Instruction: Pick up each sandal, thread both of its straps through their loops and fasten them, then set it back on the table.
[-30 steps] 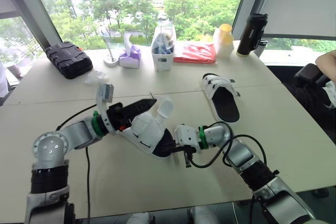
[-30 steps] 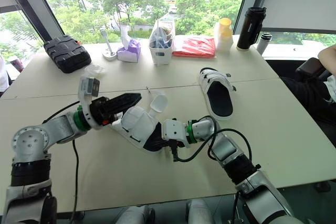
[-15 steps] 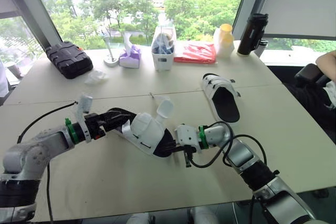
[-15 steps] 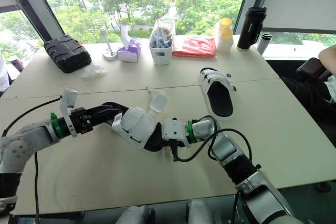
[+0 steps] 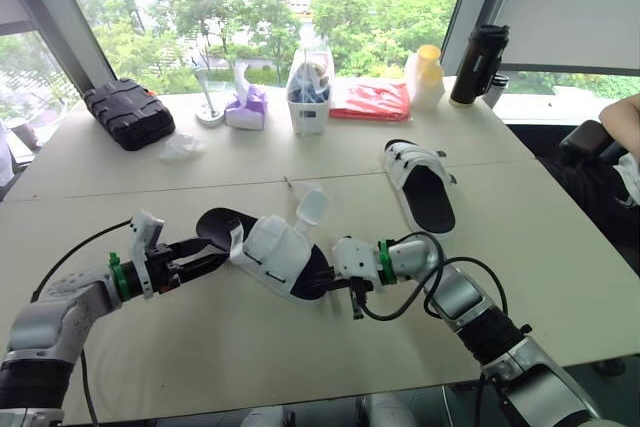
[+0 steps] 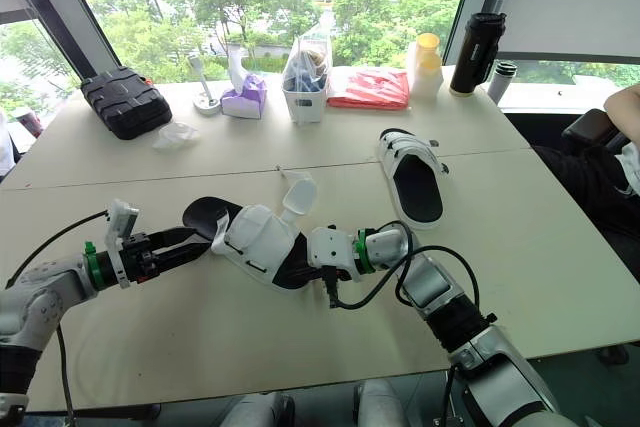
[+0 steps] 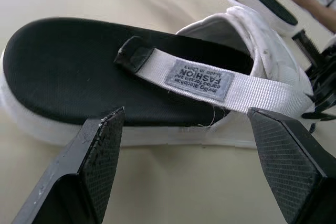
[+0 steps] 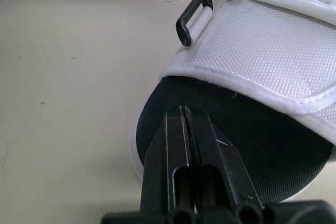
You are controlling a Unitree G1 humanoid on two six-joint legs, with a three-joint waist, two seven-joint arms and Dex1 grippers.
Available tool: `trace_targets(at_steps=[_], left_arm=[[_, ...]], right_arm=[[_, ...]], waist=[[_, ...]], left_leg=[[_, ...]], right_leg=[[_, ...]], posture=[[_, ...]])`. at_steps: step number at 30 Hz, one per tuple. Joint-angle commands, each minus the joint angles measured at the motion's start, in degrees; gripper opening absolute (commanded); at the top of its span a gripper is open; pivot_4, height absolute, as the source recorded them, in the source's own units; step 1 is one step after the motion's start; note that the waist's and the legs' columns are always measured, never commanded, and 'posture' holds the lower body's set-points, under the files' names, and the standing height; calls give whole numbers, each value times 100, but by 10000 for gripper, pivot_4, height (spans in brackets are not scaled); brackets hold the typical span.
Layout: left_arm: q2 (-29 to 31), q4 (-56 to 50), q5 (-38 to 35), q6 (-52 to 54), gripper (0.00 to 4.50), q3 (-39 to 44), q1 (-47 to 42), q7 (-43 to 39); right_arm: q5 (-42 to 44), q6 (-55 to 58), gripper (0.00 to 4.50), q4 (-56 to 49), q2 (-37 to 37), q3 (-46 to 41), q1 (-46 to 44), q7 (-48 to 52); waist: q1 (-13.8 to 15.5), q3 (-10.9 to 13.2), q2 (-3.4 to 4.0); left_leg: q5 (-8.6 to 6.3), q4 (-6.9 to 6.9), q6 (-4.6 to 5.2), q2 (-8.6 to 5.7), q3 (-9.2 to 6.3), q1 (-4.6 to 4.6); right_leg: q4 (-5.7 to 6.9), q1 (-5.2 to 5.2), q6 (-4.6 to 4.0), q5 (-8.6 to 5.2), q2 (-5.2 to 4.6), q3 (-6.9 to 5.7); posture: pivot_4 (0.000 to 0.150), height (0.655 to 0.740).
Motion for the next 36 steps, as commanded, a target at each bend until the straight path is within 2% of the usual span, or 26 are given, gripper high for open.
trace_targets(at_steps=[1,5,11,16,19,24,32,36], left_arm=[[-47,-74,-510,724,38594,364,-56,89],[-73,-138,-209,415,38594,322,9,1],[-188,-13,1008,-1235,38594,-139,-153,-123],[-288,134,1298,-1827,38594,-185,-287,-265],[-320,264,1443,-2156,30081,-198,-431,-340],[-349,733,1924,-2885,5151,-302,-769,-346],[-466,1429,2579,-3790,5151,-787,-1249,-663],[-423,1650,2649,-3599,5151,-1075,-1441,-1055]], right_arm=[[-106,42,0,39,-30,61,32,7],[-102,43,0,14,-44,65,52,19],[-97,60,0,-7,-61,56,67,22],[-97,79,0,-45,-64,57,90,6],[-95,85,0,-76,-69,56,111,2],[-97,88,0,-116,-58,60,118,-14],[-103,80,0,-106,-47,47,83,-32],[-107,75,0,-74,-49,27,46,-49]], waist=[[-7,0,0],[-5,0,0],[14,0,0],[15,0,0],[12,0,0],[12,0,-1],[13,-1,-1],[3,-1,-1]], left_leg=[[0,0,0,0,0,0],[0,0,0,0,-1,0],[1,0,-1,-1,1,0],[1,0,-1,-1,1,-1],[0,0,-1,-1,2,-1],[0,0,-1,-3,1,-2],[0,1,-1,-6,2,-2],[0,1,0,-7,2,-3]], right_leg=[[0,0,0,0,0,0],[0,-1,0,0,0,0],[0,0,-1,1,-2,0],[0,0,-1,1,-3,0],[-1,-1,-1,1,-3,0],[-1,-1,0,1,-2,-1],[-1,-1,0,1,-2,-2],[0,-1,0,2,0,-2]], posture=[[1500,7400],[1500,7400],[1500,7400],[1500,7400],[1500,7400],[1500,7400],[1500,7400],[1500,7400]])
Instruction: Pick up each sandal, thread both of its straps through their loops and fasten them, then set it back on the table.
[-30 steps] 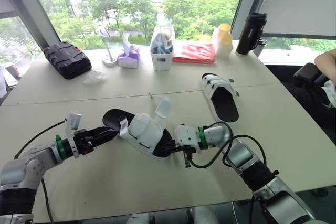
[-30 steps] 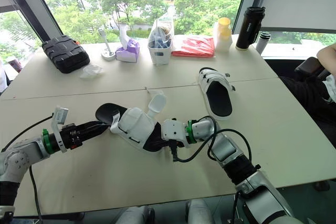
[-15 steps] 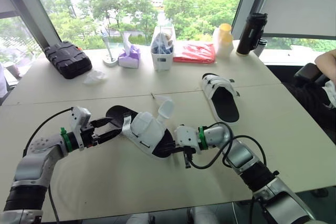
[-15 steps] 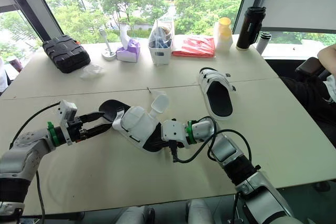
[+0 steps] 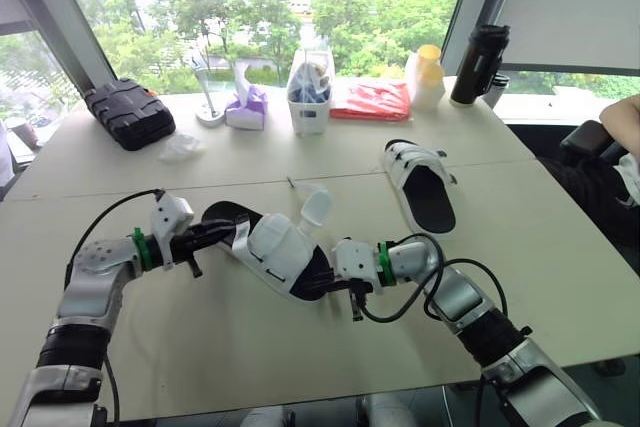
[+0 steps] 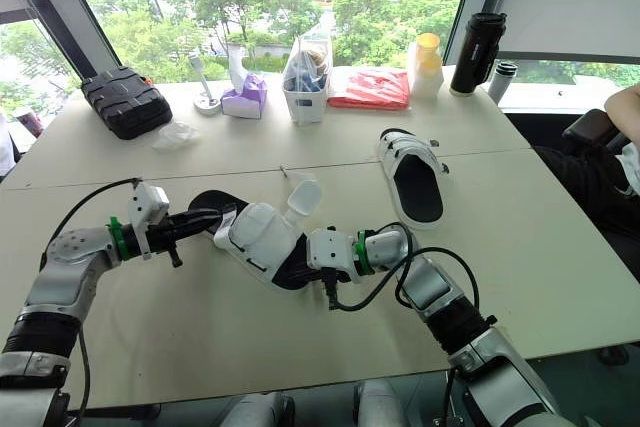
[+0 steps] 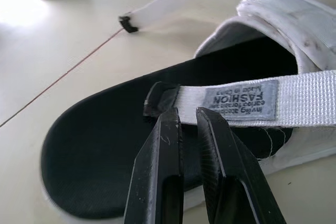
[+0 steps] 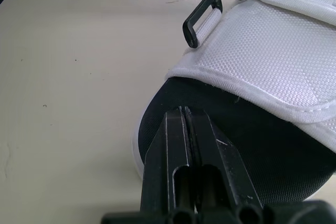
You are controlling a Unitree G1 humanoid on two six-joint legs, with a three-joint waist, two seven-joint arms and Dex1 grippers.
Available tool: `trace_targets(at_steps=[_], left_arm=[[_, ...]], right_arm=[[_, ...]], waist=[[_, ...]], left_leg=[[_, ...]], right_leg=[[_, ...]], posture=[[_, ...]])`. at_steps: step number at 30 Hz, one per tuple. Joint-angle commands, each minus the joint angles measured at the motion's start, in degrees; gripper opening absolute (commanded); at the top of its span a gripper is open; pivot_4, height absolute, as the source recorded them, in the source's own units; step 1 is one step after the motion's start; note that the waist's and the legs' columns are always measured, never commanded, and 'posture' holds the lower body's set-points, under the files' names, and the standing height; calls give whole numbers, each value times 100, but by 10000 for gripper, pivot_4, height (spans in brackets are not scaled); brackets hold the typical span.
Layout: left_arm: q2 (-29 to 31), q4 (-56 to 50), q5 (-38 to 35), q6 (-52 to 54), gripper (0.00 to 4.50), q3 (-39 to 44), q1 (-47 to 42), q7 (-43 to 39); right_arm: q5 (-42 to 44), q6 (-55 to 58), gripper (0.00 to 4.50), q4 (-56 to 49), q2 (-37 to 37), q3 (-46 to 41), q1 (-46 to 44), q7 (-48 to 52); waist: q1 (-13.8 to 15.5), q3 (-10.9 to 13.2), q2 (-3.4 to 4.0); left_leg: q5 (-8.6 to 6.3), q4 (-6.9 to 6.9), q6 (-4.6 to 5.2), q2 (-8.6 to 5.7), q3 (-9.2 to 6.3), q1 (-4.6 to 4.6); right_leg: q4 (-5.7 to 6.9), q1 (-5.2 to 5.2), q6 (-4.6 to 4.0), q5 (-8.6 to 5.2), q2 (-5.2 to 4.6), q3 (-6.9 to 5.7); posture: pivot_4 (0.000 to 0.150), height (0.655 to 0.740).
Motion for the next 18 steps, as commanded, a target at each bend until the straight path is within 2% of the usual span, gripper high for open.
trace_targets(at_steps=[1,9,18], left_arm=[[76,74,16,132,5151,-113,-155,-336],[-17,182,117,372,5151,-473,-399,-815],[539,-1199,-551,1934,5151,-465,104,-1735]], right_arm=[[-108,62,0,-1,-57,13,-8,-21],[-106,84,0,-54,-119,-22,43,-58],[-68,99,0,-30,-194,-45,26,-59]], waist=[[-5,0,0],[0,0,0],[-29,0,1]], left_leg=[[0,0,0,0,0,0],[0,3,1,-1,0,0],[-3,2,6,1,0,0]], right_leg=[[0,0,0,0,0,0],[2,1,0,0,0,-1],[4,-1,1,0,1,0]], posture=[[1500,7400],[1500,7400],[1500,7400]])
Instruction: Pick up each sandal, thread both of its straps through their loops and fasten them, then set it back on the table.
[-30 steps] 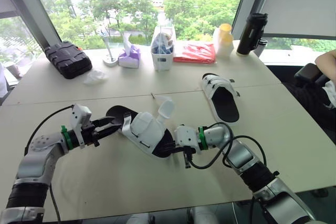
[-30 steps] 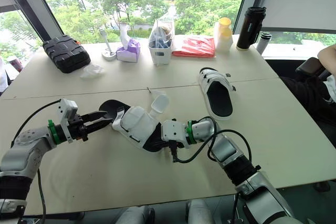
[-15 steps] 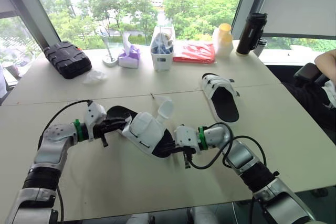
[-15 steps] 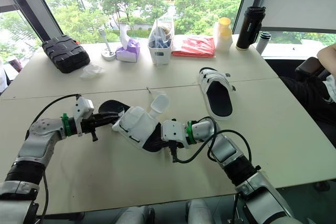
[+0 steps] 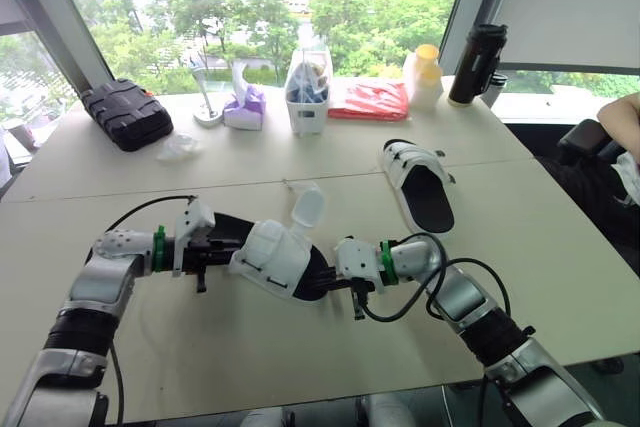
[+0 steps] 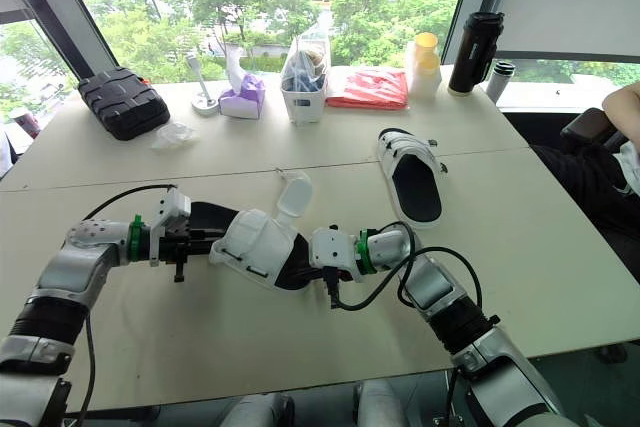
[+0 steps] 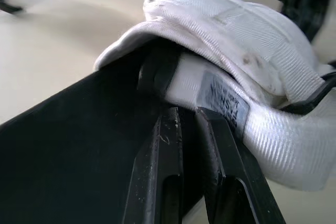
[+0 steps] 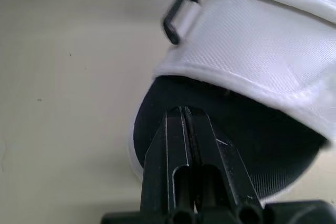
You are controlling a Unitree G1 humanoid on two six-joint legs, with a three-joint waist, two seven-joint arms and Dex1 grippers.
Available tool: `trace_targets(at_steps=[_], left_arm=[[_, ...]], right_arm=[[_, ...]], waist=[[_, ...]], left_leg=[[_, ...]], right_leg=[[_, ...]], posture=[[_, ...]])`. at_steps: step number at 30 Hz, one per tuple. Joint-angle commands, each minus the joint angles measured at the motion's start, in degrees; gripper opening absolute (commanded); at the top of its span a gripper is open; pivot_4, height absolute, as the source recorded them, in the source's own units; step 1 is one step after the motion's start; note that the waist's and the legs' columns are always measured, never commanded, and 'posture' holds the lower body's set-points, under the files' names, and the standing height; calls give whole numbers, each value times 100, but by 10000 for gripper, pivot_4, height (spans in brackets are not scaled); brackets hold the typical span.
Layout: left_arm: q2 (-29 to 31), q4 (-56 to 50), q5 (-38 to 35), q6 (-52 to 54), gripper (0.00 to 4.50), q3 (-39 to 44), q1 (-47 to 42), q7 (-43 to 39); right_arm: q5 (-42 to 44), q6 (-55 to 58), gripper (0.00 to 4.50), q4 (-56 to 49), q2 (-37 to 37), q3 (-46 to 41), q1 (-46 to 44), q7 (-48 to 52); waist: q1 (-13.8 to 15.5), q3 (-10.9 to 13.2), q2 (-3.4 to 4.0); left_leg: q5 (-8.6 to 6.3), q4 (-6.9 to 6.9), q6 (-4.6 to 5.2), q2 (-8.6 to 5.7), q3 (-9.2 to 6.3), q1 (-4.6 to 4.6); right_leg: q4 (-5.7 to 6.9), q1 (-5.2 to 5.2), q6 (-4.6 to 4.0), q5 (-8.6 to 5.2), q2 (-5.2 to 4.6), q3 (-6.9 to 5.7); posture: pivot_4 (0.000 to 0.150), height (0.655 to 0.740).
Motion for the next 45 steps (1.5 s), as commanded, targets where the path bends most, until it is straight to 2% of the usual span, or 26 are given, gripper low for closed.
trace_targets(at_steps=[1,12,17,24,33,35,37,42,45], left_arm=[[288,-694,-348,570,5151,-18,245,-342],[577,-1768,-636,1132,5151,326,1046,8],[736,-1777,-583,1006,5151,665,1251,254],[1240,-2266,-620,731,5151,1197,2073,162],[923,-2669,-514,-171,5151,1347,2191,466],[985,-2633,-447,-374,10462,1287,2134,387],[1088,-2579,-362,-642,18073,1220,2074,228],[1382,-2449,-279,-1153,43488,1041,1976,-318],[1451,-2352,-226,-1427,43488,953,1886,-484]], right_arm=[[-62,61,0,52,-86,-42,-4,32],[-23,-7,0,202,-108,-71,-124,136],[-25,-17,0,197,-95,-61,-127,168],[-21,-21,0,185,-95,-62,-109,195],[-44,-64,0,197,-51,-26,-97,232],[-49,-85,0,215,-49,-21,-106,237],[-57,-103,0,231,-47,-18,-121,242],[-78,-135,0,273,-38,-18,-154,239],[-85,-145,0,293,-32,-19,-168,235]], waist=[[-2,0,0],[7,1,1],[13,1,1],[6,1,2],[15,1,2],[15,1,1],[16,1,1],[10,2,2],[10,2,2]], left_leg=[[0,0,0,1,0,0],[-1,0,1,6,0,0],[-1,0,2,7,0,0],[-2,-3,2,11,2,1],[-2,-2,3,11,1,2],[-2,-2,3,10,2,2],[-2,-2,3,10,2,1],[-2,-3,3,9,3,2],[-2,-3,3,9,4,1]], right_leg=[[0,0,0,0,1,-1],[-1,0,-1,0,0,1],[-1,0,-1,0,0,1],[-3,-1,-1,-1,-3,3],[-2,1,-2,-1,-2,1],[-3,1,-2,-1,-2,1],[-3,1,-2,-1,-2,1],[-3,1,-2,-1,-1,1],[-3,1,-3,-1,-1,1]], posture=[[1500,7400],[1500,7400],[1500,7400],[1500,7400],[1500,7400],[1500,7400],[1500,7400],[1500,7400],[1500,7400]])
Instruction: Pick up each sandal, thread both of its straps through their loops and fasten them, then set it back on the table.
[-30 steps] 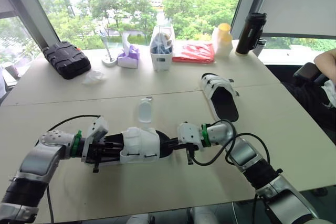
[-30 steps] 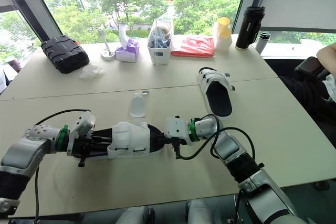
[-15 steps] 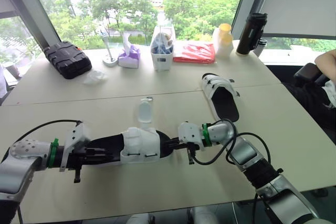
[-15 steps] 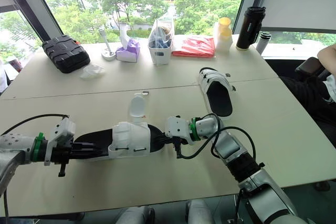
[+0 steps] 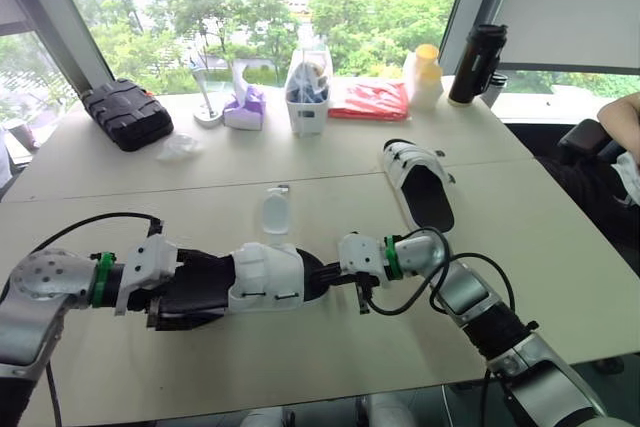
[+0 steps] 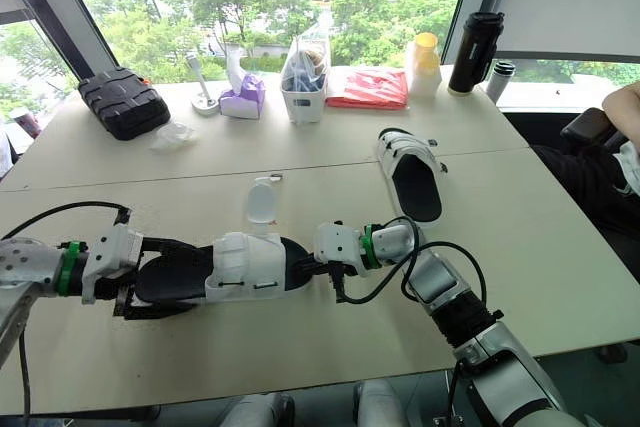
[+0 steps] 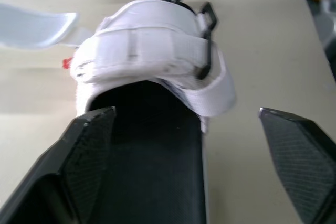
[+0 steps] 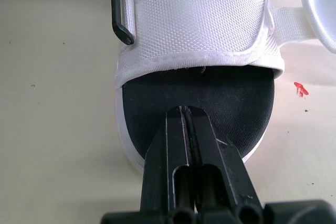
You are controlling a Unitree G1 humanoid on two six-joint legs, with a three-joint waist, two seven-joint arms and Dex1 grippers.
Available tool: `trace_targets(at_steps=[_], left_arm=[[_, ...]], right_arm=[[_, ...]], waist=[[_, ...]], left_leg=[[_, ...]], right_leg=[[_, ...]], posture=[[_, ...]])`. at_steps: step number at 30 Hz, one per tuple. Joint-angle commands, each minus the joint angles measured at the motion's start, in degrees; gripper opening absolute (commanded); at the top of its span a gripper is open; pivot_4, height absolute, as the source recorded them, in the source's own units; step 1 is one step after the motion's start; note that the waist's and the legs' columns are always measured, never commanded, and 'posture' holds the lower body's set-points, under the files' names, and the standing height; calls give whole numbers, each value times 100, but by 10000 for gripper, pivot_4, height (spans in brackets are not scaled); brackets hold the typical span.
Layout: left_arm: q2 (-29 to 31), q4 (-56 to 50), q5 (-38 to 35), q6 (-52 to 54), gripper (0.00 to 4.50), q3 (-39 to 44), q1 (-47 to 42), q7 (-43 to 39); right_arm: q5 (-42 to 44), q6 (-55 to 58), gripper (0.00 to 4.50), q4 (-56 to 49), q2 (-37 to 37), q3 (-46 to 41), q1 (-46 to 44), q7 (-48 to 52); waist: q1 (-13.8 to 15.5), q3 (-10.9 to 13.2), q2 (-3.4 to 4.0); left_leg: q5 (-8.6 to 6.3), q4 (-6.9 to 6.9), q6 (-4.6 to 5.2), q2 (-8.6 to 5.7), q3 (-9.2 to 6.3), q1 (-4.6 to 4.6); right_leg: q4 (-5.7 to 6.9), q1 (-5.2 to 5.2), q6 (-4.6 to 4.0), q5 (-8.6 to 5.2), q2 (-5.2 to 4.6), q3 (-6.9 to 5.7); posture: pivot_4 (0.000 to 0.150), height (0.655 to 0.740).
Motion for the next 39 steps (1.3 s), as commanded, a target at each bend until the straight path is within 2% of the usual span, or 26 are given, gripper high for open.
trace_targets(at_steps=[1,5,10,19,35,38,39], left_arm=[[122,106,112,-534,43488,-108,-217,-285],[231,215,152,-1349,43488,-275,-540,-818],[321,109,-140,-1359,43488,-312,-601,-1069],[592,134,-346,-1379,43488,-838,-662,-1083],[624,728,87,-2063,43488,-1166,-810,-1082],[716,816,163,-2194,35753,-1203,-807,-1083],[730,834,154,-2190,31093,-1198,-804,-1083]], right_arm=[[-89,-34,0,100,13,73,-32,49],[-105,-71,0,150,3,65,-47,44],[-117,-124,0,225,-7,49,-75,41],[-129,-183,0,315,23,54,-116,25],[-137,-174,0,280,25,55,-63,-8],[-139,-177,0,285,43,63,-66,-17],[-139,-180,0,296,48,63,-72,-20]], waist=[[1,0,0],[4,0,-1],[-6,0,1],[-12,1,0],[-10,1,0],[-11,1,0],[-11,1,1]], left_leg=[[0,0,0,0,0,0],[0,2,0,-1,0,0],[-1,0,1,-1,2,0],[0,3,2,-1,2,2],[0,3,2,-2,2,3],[0,3,2,-2,2,3],[0,3,2,-2,2,3]], right_leg=[[0,0,0,0,0,0],[1,0,0,0,3,-1],[0,0,0,0,3,0],[3,1,0,0,4,-1],[6,1,0,0,6,-1],[6,1,0,0,6,-1],[6,1,0,0,6,-1]], posture=[[1500,7400],[1500,7400],[1500,7400],[1500,7400],[1500,7400],[1500,7400],[1500,7400]])
